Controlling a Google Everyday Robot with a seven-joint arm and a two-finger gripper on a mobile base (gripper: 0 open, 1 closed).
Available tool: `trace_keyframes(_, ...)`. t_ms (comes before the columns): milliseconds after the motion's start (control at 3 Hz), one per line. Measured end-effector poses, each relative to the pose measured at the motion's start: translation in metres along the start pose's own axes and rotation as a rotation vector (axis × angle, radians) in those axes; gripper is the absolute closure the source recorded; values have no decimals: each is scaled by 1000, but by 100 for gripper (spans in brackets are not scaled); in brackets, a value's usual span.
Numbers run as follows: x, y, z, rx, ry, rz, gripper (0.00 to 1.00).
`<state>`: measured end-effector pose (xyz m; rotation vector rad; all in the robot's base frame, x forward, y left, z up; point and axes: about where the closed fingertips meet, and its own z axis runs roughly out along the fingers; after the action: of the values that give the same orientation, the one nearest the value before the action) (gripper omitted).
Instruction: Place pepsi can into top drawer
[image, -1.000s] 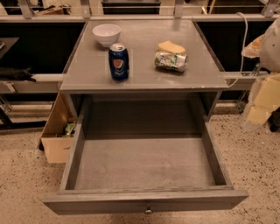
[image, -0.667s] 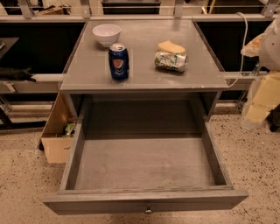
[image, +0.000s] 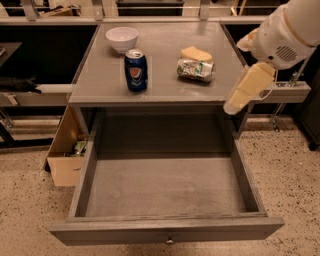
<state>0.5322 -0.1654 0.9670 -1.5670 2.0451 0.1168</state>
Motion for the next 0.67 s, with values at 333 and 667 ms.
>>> trace_keyframes(333, -7, -4, 8, -5, -37, 9, 0)
trace_keyframes(667, -7, -4, 7, -5, -37, 9, 0)
